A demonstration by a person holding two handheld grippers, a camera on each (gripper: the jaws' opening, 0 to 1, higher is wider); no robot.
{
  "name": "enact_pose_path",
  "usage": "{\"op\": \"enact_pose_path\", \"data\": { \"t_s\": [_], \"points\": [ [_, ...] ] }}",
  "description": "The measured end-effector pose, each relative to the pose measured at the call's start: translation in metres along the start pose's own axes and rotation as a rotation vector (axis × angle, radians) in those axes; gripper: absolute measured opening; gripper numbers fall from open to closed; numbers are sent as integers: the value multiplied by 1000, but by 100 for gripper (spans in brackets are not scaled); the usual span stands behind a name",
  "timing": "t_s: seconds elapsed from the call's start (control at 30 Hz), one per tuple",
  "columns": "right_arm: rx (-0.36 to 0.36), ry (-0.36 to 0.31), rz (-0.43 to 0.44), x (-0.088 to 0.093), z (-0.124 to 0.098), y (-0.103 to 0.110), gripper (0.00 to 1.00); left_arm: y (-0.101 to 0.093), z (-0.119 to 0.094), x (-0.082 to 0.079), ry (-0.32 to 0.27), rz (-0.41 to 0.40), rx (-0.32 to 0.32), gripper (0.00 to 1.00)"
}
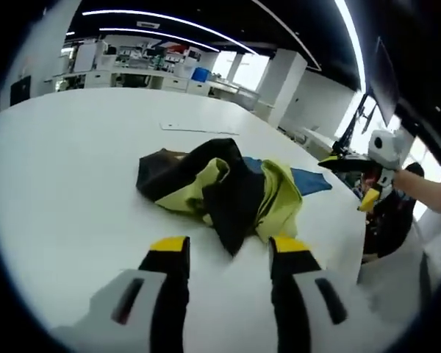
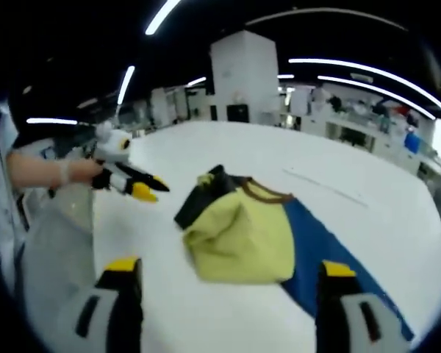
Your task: Fold the garment on the visible template until the final outline fits inside the template.
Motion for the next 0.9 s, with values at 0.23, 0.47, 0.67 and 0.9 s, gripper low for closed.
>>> {"op": "enact_pose_path", "data": {
  "t_s": [0.23, 0.47, 0.67, 0.9],
  "points": [
    [31, 12, 37, 13, -22, -4, 99, 16, 21, -7, 23, -12, -20, 29],
    [61, 38, 71, 30, -35, -6, 99, 15, 31, -11, 26, -48, -38, 21],
    [72, 51, 90, 39, -38, -6, 99, 19, 43, -12, 16, -67, -26, 16],
    [83, 52, 80, 39, -39, -6, 99, 9, 40, -15, -10, -71, 7, 0]
  ]
}}
Point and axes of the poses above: the point that each gripper's makers call its tool centre point, and the gripper's own axes: z roughly forward along the fingers, y roughly to its left, x roughly out of its underside, the point moved 8 cm from there along -z, roughly backward along the fingers, and after that the axes turned 8 degrees about x, right-handed, at the moved point
